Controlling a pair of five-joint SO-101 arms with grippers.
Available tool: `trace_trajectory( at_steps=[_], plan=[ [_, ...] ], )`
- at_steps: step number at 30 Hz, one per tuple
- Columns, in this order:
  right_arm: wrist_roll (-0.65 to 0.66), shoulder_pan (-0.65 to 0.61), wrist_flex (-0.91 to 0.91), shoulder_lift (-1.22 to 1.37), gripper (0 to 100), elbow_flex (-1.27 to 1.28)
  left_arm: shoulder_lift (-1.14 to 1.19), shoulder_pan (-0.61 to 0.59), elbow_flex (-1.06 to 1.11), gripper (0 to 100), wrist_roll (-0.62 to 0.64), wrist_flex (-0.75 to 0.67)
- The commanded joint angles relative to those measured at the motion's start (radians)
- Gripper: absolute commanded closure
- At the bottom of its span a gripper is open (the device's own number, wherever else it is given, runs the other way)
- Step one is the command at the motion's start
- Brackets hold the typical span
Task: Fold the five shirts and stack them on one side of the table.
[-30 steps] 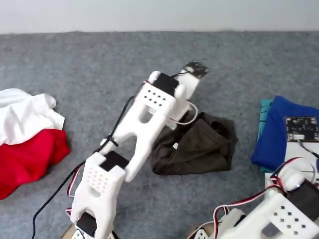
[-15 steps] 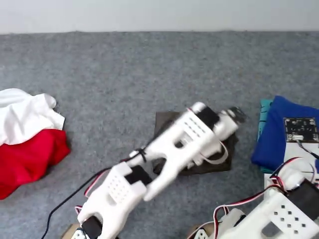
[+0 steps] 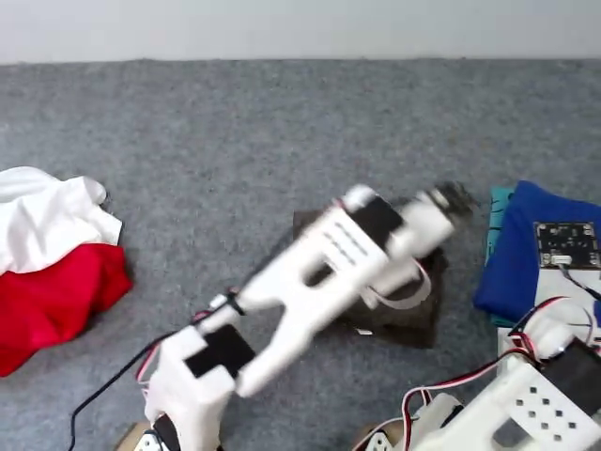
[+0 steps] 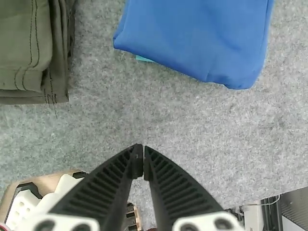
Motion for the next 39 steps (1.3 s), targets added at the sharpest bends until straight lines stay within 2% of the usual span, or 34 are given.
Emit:
trace_trajectory(
  at_steps=[1,4,7,15,19,26,29,33,39],
  plan=[
    [0.002,0.005,0.016,-0.013,98.8,-0.009,-0.061,-0.126,0.018,99,0.002,0.020],
    [0.002,0.005,0.016,-0.013,98.7,-0.009,-0.060,-0.152,0.105,99,-0.025,0.020],
    [0.002,0.005,0.016,-0.013,98.7,-0.009,-0.060,-0.118,0.260,99,-0.052,0.015],
    [0.002,0.007,0.016,-0.013,98.9,-0.009,-0.069,-0.023,0.638,99,-0.034,-0.141],
    [0.002,0.008,0.016,-0.013,98.9,-0.009,-0.071,-0.101,0.559,99,-0.032,-0.133],
    [0.002,0.004,0.016,-0.013,98.7,-0.011,-0.071,-0.247,0.171,99,-0.031,0.020],
    [0.000,-0.004,0.016,-0.013,98.7,-0.011,-0.087,-0.304,0.064,99,-0.029,0.023],
    [-0.008,-0.081,0.016,-0.007,98.7,-0.011,-0.183,-0.364,0.050,99,-0.031,0.021],
    [-0.178,-0.271,-0.090,-0.001,98.7,-0.003,-0.362,-0.486,0.125,99,-0.043,0.021]
  ],
)
